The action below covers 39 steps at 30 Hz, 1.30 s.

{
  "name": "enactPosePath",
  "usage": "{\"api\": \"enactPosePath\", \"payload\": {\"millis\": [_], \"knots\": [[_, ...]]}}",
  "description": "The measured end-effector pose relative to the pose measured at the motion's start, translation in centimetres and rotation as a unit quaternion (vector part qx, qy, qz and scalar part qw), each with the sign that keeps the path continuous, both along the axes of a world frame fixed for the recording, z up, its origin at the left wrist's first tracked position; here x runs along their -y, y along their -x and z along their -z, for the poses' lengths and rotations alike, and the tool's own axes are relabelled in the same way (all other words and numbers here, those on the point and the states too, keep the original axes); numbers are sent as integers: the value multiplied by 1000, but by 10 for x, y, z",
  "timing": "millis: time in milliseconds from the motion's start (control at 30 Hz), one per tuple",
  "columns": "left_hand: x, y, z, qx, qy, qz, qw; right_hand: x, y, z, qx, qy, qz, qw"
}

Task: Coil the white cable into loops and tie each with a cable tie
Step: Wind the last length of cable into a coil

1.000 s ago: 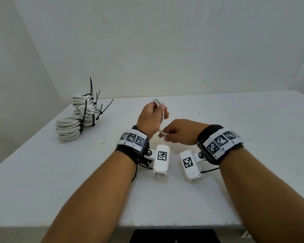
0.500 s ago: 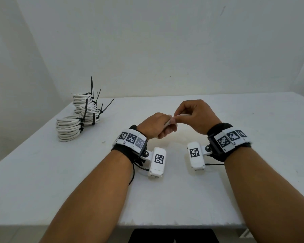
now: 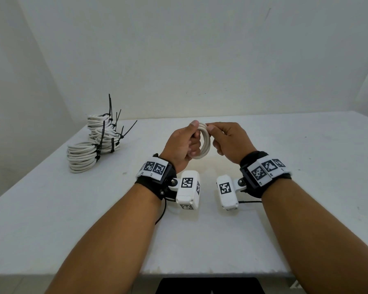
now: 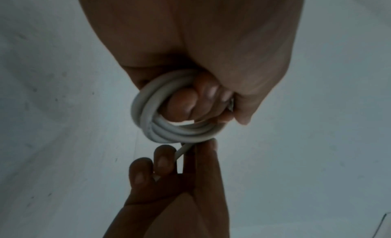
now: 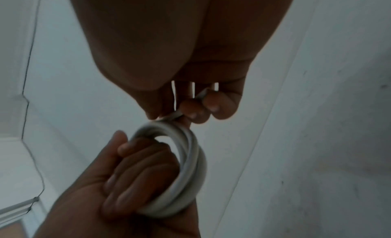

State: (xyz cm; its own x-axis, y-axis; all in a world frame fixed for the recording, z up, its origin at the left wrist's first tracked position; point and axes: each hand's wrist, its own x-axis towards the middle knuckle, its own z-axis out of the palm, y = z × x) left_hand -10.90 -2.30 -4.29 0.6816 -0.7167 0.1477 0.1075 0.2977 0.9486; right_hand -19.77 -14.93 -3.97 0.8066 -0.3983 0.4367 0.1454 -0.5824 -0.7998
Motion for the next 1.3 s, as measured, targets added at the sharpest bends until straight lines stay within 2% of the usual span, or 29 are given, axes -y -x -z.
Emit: {"api": "enactPosePath", "payload": {"millis": [167, 233, 333, 433, 533, 633, 700, 833, 933, 1000, 1100, 1200, 1267, 1300], "knots": [[2, 2, 0, -21, 41, -6, 999, -6, -2, -3, 7, 19, -34, 999], [2, 3, 0, -30, 45, 4, 999, -4, 2, -5, -2, 53, -50, 997], [4, 6, 0, -44, 33, 13, 998, 2, 6, -7, 6, 120, -24, 992], [6, 4, -2, -24, 0, 2, 1000, 9, 5, -7, 8, 128, 8, 992], [3, -8, 2, 38, -101, -17, 994, 12, 6, -8, -45, 165, 15, 985], [2, -13, 4, -16, -143, 27, 989, 6, 2, -4, -108, 237, -17, 965], [2, -10, 2, -62, -135, 19, 989, 2, -2, -2, -124, 257, -24, 958], [6, 1, -1, -54, -91, -81, 991, -6, -3, -4, -127, 259, 4, 958], [8, 3, -3, -93, -16, -140, 986, -11, -5, -4, -185, 294, 53, 936], [9, 2, -4, -99, 12, -151, 983, -12, -5, -5, -212, 294, 64, 930], [3, -4, -3, -80, -22, -84, 993, -12, 0, -8, -247, 312, 53, 916], [-8, -17, -1, -64, -148, 56, 985, -15, 6, -10, -318, 342, 8, 884], [-11, -19, 2, -62, -180, 80, 978, -18, 7, -10, -340, 352, -10, 872], [-10, -17, 2, -67, -170, 68, 981, -19, 6, -10, -332, 350, -8, 876]]}}
